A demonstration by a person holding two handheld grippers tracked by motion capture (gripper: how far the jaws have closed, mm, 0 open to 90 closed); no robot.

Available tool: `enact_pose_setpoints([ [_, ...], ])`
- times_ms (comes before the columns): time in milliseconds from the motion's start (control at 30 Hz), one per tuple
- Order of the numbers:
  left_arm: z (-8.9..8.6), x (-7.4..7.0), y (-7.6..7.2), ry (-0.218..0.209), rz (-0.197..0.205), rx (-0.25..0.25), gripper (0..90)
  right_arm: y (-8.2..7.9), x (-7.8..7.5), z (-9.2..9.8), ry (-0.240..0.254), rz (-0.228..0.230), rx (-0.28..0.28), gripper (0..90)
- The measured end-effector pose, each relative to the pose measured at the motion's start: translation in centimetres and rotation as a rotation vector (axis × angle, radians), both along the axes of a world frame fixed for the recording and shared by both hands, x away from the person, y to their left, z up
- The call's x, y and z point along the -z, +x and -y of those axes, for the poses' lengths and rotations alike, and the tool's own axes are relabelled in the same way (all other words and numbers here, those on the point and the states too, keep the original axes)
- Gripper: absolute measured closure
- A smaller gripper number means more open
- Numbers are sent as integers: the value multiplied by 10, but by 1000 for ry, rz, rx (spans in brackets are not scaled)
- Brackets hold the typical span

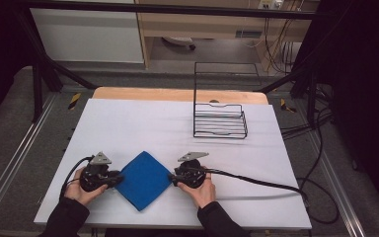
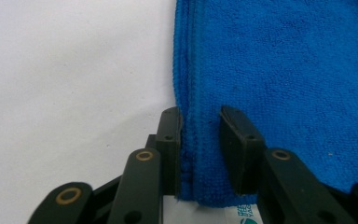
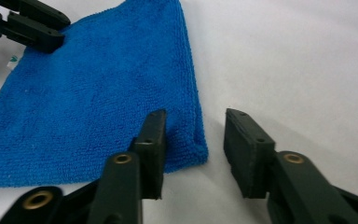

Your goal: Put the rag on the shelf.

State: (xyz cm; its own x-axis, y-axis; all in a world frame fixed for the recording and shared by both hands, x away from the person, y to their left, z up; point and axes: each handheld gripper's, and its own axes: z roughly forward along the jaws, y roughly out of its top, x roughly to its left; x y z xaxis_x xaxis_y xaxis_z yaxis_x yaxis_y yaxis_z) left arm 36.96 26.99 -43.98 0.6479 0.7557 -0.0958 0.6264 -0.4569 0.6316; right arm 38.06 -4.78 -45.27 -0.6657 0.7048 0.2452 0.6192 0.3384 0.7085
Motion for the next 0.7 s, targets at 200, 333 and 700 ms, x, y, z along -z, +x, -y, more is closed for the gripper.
enact_pose_setpoints([
  [200, 1, 0, 2, -20, -18, 0, 816, -1, 3, -2, 27, -44, 12, 812],
  [333, 1, -2, 1, -27, -26, 1, 835, -2, -1, 0, 32, -49, 6, 850],
  [700, 35, -7, -13, -94, -28, 3, 836, 3, -36, 31, -19, -40, -13, 856],
])
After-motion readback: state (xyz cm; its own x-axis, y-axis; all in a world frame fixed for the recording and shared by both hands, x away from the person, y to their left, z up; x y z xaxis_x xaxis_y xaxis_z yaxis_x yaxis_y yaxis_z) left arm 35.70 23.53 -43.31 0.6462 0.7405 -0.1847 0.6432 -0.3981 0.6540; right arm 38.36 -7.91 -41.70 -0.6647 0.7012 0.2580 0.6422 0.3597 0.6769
